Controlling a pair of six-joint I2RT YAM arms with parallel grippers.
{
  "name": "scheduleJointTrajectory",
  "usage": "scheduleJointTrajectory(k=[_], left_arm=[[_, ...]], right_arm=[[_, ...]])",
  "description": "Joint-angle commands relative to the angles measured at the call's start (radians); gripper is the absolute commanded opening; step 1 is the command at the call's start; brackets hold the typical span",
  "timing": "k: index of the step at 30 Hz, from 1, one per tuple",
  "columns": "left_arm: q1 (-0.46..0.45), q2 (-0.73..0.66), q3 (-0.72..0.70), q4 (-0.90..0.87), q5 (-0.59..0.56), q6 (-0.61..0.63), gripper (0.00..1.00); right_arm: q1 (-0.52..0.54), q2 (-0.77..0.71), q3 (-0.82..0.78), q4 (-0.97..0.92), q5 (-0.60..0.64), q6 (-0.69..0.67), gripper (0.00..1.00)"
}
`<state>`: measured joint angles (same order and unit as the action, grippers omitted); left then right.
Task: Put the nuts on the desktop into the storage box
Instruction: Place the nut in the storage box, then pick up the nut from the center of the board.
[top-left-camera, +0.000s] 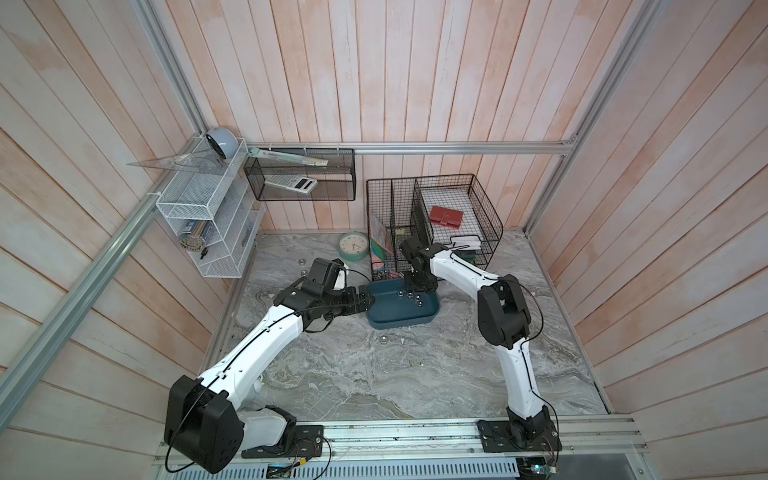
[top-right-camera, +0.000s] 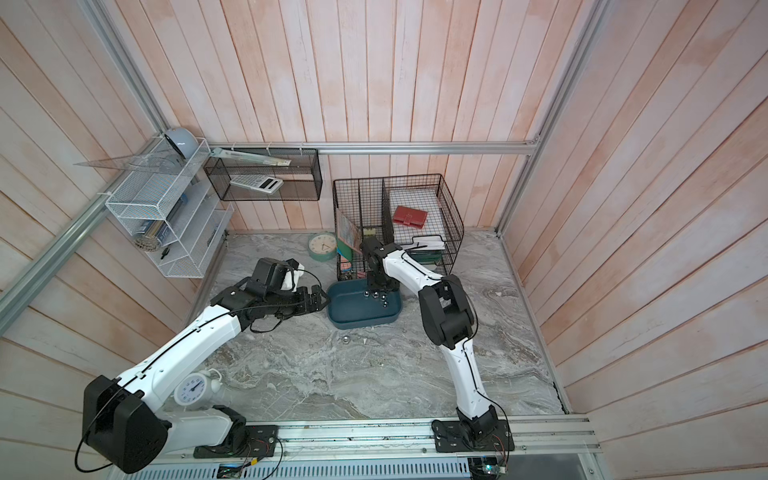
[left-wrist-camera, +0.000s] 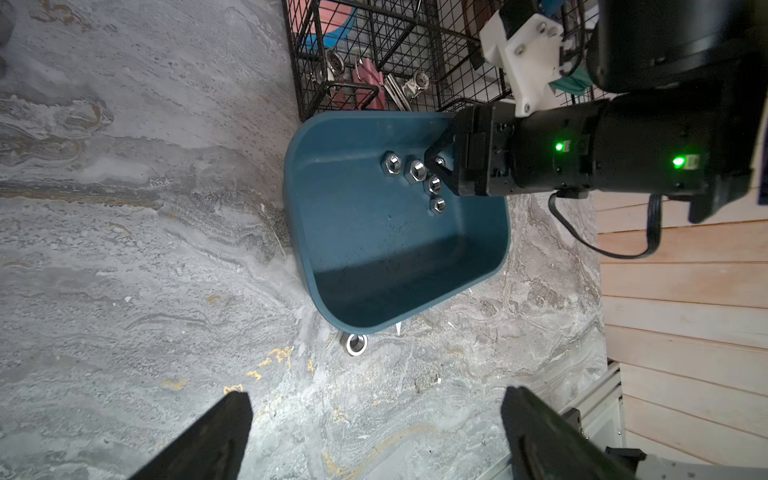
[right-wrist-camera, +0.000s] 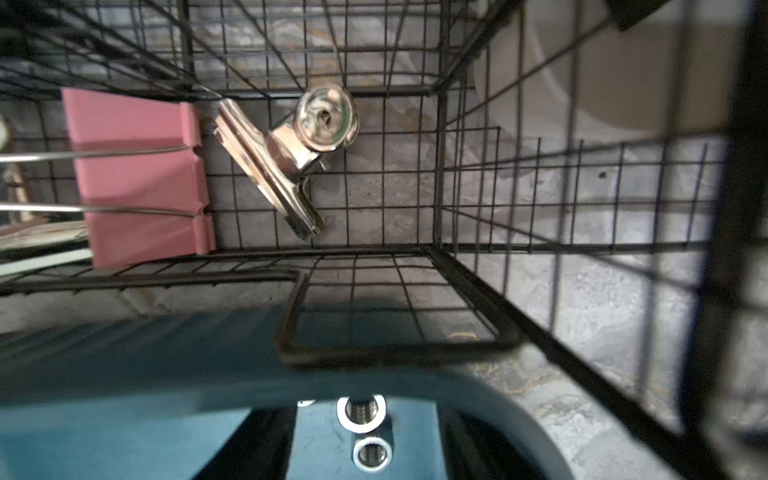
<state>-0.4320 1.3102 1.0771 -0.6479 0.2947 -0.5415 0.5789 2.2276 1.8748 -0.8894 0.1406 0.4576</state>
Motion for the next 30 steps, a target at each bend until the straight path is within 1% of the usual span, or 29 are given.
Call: scheduleJointTrajectory(k=[1, 6, 10, 15, 17, 19, 23, 30], left_arm=[[0.004, -0.017, 0.006, 0.004, 0.0, 0.01, 1.0], [0.004, -0.058, -0.025, 0.008, -0.002, -0.005, 1.0], [0.004, -0.094, -0.054, 0.005, -0.005, -0.019, 1.0], [0.005, -0.156, -0.099, -0.005, -0.016, -0.036, 1.0], [0.004, -0.183, -0.118, -0.014, -0.023, -0.042, 1.0], [0.004, -0.211, -0.135, -0.022, -0.027, -0.05, 1.0], [0.004, -0.271, -0.172, -0.036, -0.035, -0.069, 1.0], [0.004, -0.349, -0.209, -0.089, -0.052, -0.077, 1.0]], right_arm=[[0.016, -0.089, -0.033, -0.022, 0.022, -0.004, 0.68], [0.04, -0.154, -0.086, -0.025, 0.025, 0.007, 0.69], [0.075, -0.197, -0.125, -0.023, 0.019, 0.016, 0.73], [0.136, -0.231, -0.159, -0.029, 0.027, 0.038, 0.86], [0.167, -0.244, -0.172, -0.028, 0.031, 0.049, 0.95], [0.197, -0.254, -0.187, -0.024, 0.031, 0.061, 0.98], [0.261, -0.258, -0.203, -0.026, 0.048, 0.086, 0.98], [0.343, -0.264, -0.229, -0.014, 0.06, 0.131, 0.98]])
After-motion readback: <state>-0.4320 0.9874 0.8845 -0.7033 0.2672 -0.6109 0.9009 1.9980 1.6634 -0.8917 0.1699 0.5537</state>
